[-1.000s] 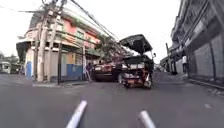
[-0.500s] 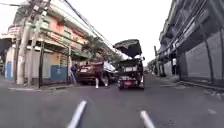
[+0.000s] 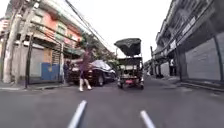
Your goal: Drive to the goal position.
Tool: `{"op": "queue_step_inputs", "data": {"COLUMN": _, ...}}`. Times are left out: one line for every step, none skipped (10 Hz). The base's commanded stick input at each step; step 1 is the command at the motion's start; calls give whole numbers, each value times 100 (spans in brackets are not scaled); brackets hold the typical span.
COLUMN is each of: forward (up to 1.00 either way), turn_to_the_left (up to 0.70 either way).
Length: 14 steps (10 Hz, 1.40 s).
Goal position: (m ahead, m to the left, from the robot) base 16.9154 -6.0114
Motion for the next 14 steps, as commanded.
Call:
{"op": "queue_step_inputs", "data": {"forward": 100, "turn_to_the_left": 0}}
{"op": "queue_step_inputs", "data": {"forward": 100, "turn_to_the_left": 0}}
{"op": "queue_step_inputs", "data": {"forward": 100, "turn_to_the_left": -40}}
{"op": "queue_step_inputs", "data": {"forward": 100, "turn_to_the_left": -40}}
{"op": "queue_step_inputs", "data": {"forward": 100, "turn_to_the_left": -40}}
{"op": "queue_step_inputs", "data": {"forward": 100, "turn_to_the_left": -40}}
{"op": "queue_step_inputs", "data": {"forward": 100, "turn_to_the_left": -40}}
{"op": "queue_step_inputs", "data": {"forward": 100, "turn_to_the_left": -40}}
{"op": "queue_step_inputs", "data": {"forward": 100, "turn_to_the_left": -40}}
{"op": "queue_step_inputs", "data": {"forward": 100, "turn_to_the_left": -40}}
{"op": "queue_step_inputs", "data": {"forward": 100, "turn_to_the_left": -40}}
{"op": "queue_step_inputs", "data": {"forward": 100, "turn_to_the_left": -40}}
{"op": "queue_step_inputs", "data": {"forward": 100, "turn_to_the_left": -17}}
{"op": "queue_step_inputs", "data": {"forward": 100, "turn_to_the_left": 0}}
